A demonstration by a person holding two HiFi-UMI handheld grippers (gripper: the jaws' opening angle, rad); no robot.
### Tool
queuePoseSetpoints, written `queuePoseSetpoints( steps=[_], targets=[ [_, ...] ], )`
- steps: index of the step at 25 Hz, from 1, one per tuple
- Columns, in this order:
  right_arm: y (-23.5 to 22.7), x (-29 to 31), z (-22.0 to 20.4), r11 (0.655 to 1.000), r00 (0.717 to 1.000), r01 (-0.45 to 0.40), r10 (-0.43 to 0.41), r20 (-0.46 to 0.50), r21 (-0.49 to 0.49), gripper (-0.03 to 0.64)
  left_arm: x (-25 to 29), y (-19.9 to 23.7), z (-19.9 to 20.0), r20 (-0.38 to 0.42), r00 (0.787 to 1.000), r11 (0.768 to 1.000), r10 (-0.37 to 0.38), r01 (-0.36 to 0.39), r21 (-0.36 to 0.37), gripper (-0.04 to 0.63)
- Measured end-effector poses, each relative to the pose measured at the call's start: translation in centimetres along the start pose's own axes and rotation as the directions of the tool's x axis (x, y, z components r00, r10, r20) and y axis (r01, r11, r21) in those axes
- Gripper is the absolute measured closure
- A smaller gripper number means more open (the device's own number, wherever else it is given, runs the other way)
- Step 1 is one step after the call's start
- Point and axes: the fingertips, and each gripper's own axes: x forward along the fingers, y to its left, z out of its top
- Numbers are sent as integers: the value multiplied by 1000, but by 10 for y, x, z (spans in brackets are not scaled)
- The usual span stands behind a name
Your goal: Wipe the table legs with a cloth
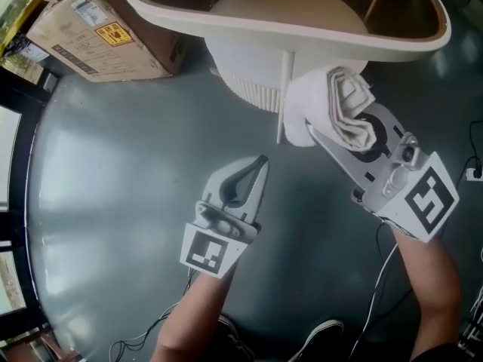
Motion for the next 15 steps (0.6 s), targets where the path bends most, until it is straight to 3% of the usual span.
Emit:
queuePoseSetpoints(
  steps=[2, 4, 9, 15],
  targets=[
    [-3, 1, 42, 1000, 996, 14, -15, 88, 9, 548, 1, 8, 8, 28, 999, 1000, 16, -16, 16, 589],
    [-10, 8, 54, 998, 990, 43, -49, 135, 48, 548, 7, 11, 15, 53, 998, 999, 20, -22, 29, 589],
    [-21, 12, 44, 988, 978, 124, -137, 159, 88, 548, 13, 0, 24, 77, 997, 998, -5, 1, 58, 589],
    [-21, 11, 15, 982, 977, 157, -170, 130, 101, 548, 10, -9, 12, 67, 998, 998, -14, 10, 60, 589]
  ],
)
